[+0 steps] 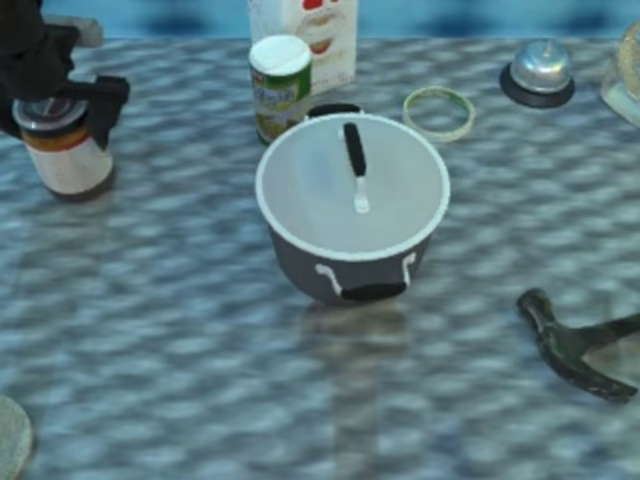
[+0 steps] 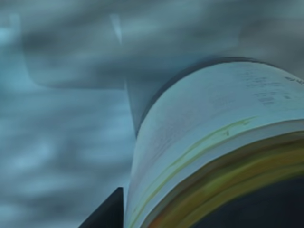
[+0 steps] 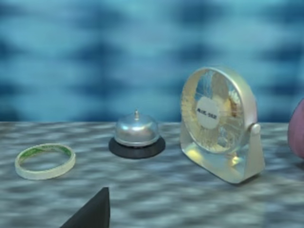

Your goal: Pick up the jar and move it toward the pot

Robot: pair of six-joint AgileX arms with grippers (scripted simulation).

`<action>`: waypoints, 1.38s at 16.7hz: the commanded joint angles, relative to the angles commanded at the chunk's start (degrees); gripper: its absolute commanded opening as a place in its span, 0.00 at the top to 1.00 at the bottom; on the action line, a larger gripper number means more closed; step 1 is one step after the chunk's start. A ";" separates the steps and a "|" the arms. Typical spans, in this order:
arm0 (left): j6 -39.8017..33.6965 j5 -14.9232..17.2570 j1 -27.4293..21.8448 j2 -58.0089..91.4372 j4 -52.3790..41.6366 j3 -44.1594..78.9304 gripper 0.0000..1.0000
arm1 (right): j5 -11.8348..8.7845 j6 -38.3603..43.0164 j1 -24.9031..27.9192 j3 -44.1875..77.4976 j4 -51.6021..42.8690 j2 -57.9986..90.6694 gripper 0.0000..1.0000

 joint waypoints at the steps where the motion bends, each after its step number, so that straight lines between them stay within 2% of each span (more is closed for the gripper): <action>1: 0.00 0.00 0.00 0.00 0.00 0.00 0.45 | 0.00 0.00 0.00 0.00 0.00 0.00 0.00; 8: 0.00 0.00 0.00 0.00 0.00 0.00 0.98 | 0.00 0.00 0.00 0.00 0.00 0.00 0.00; 18: 0.08 -0.04 -0.11 -0.14 -0.03 -0.14 1.00 | 0.00 0.00 0.00 0.00 0.00 0.00 0.00; 23: 0.10 -0.33 0.37 -9.90 -1.24 -8.79 1.00 | 0.00 0.00 0.00 0.00 0.00 0.00 0.00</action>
